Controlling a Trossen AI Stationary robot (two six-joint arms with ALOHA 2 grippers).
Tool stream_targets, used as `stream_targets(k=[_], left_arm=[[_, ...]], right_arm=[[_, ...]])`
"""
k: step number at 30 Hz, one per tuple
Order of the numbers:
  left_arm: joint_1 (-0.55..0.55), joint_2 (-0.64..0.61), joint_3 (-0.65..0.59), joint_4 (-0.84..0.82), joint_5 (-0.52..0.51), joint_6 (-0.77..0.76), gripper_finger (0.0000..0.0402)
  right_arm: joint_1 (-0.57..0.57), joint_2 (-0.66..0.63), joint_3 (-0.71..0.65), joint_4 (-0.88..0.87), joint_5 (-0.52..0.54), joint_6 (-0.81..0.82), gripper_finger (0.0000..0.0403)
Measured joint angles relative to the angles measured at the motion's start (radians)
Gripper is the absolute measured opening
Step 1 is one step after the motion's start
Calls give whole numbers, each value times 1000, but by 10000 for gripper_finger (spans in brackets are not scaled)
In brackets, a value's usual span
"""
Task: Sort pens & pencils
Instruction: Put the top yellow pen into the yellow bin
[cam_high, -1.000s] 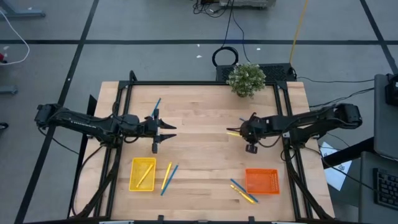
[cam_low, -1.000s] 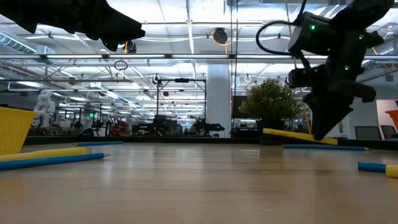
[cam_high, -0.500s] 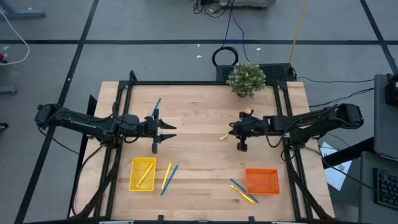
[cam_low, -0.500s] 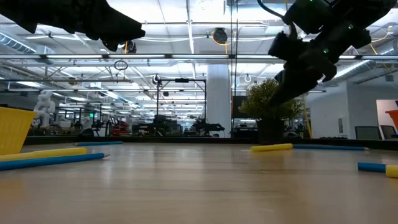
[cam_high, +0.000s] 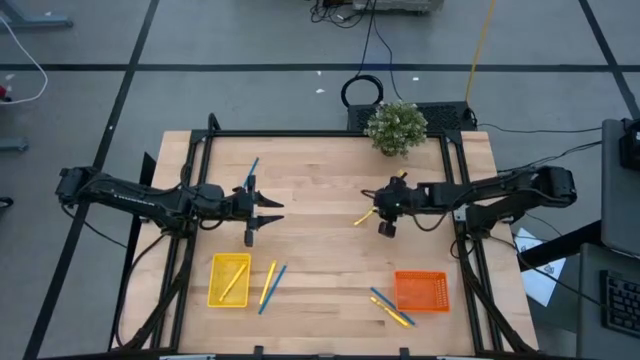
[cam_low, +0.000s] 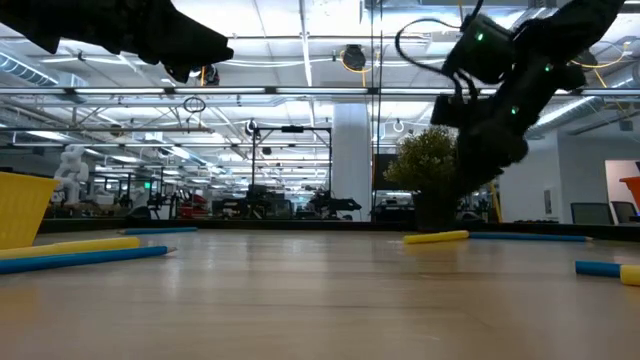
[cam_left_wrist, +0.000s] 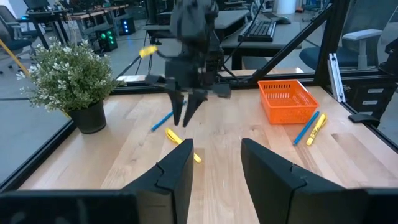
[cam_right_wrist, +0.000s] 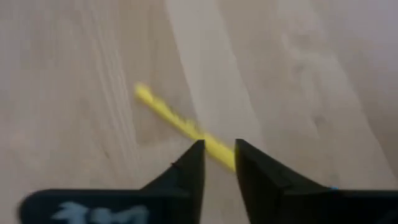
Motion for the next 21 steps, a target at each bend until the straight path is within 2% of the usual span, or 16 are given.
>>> stream_targets(k=[4,7,11,14,21], left_arm=[[0,0,0,0,0,0,141],[0,0,0,0,0,0,141],[0,0,0,0,0,0,141],[0,0,0,0,0,0,141],[0,0,0,-2,0,1,141]], right_arm=[[-4,40,0,-39,-3,-140,134],[-4,61,0,-52,-1,-213,151],[-6,93,0,-48,3,-272,150],[-12,114,0,-34,54,-309,142],[-41,119,1,-29,56,-334,135]])
